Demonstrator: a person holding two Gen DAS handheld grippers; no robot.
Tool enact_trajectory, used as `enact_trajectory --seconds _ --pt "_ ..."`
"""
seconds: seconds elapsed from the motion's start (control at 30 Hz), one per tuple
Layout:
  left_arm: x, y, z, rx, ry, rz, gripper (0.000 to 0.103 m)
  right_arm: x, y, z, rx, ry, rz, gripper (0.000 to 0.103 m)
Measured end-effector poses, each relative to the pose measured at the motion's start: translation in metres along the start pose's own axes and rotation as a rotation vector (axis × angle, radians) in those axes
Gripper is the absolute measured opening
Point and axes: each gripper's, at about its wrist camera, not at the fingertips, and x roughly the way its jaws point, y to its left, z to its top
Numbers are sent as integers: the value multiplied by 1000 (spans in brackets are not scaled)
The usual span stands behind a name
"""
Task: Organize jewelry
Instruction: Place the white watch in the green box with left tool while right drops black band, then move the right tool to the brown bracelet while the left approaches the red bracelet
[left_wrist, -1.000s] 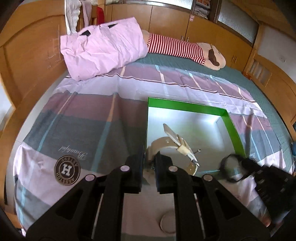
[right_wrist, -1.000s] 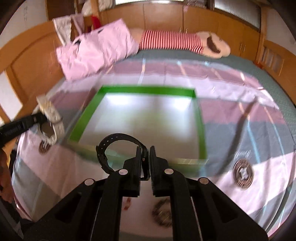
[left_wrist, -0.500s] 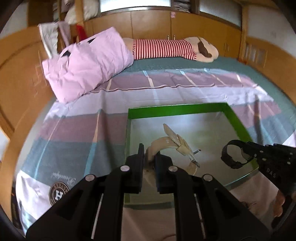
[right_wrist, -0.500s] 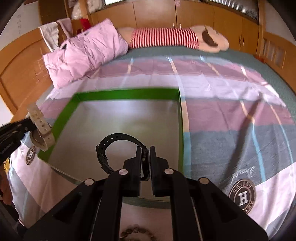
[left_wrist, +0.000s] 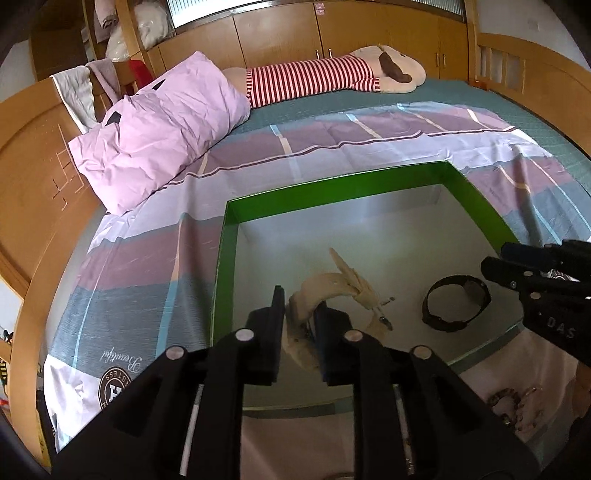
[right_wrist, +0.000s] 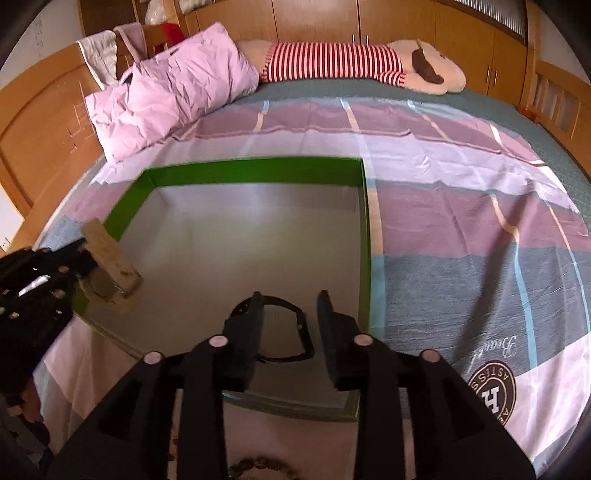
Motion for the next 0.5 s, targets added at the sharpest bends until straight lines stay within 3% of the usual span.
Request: enact_trajectory --seconds 0.13,0.2,0.23,0.5 --pt "-12 -1 1 0 -37 1 23 -16 7 -1 -17 -38 6 46" --pt "-18 -1 3 -3 -61 4 39 -21 12 -2 -36 -50 4 47" --pt "-21 0 3 -7 -71 3 42 -22 15 -3 -45 -55 1 48" --pt "-32 3 5 -24 -88 -7 43 -30 19 -5 -48 -62 17 48"
